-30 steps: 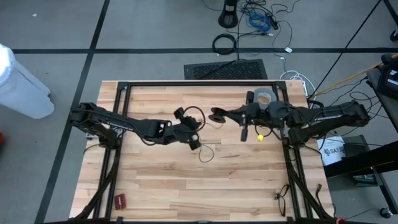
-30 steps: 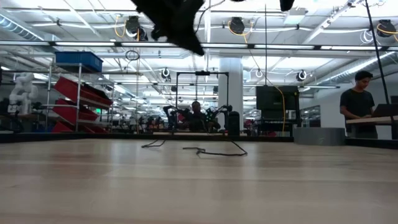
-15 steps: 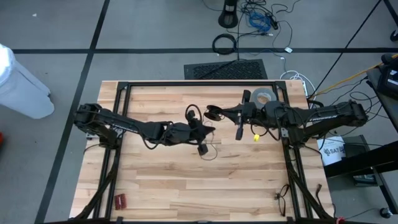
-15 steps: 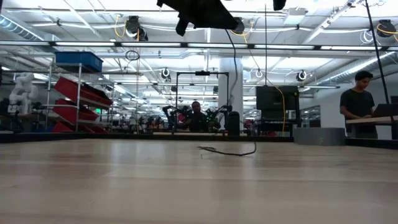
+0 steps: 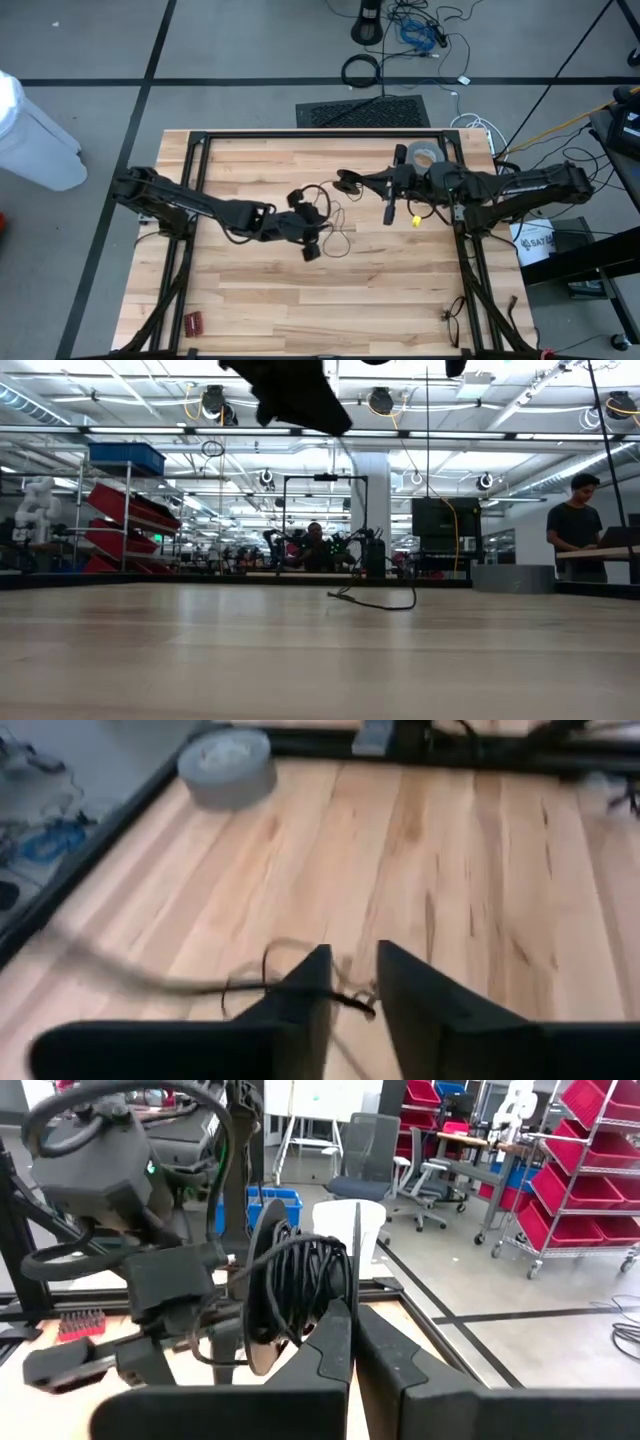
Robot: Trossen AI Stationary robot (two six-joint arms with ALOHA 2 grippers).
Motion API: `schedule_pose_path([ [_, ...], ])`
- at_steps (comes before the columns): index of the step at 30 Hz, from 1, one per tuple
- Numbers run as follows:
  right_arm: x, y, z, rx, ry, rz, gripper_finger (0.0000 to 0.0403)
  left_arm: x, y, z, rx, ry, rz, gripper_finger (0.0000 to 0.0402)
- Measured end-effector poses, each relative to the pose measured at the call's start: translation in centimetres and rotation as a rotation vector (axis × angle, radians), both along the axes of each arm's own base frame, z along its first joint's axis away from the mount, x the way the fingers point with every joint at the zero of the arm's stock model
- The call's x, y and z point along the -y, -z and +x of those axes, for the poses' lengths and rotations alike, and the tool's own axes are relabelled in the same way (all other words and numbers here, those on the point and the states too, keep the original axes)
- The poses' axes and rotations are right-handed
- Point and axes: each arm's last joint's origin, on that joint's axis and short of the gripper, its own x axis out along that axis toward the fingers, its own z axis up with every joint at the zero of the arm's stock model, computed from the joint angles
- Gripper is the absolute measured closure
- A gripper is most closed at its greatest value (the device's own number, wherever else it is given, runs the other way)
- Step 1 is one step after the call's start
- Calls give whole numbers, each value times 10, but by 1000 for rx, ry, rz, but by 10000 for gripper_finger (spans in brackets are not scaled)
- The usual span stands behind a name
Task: Coil cords
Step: Coil the black wire onto the spool
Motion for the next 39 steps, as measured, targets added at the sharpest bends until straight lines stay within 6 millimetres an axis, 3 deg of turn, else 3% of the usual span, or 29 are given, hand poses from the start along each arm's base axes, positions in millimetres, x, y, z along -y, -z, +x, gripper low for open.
schedule_pose_path([
  [6,0,-2,-4,2,-4,1,403,4,-2,-30,-167,-88,0,254],
  [12,0,-2,-4,0,-5,2,403,12,-21,-46,-126,-52,21,246],
  [20,-1,-3,-4,22,-28,26,403,21,-42,-22,170,-27,164,246],
  [30,-2,-6,-7,35,-57,30,403,28,-28,12,280,-84,401,246],
  [39,-2,-6,-8,29,-60,28,403,29,-27,17,307,-123,437,262],
])
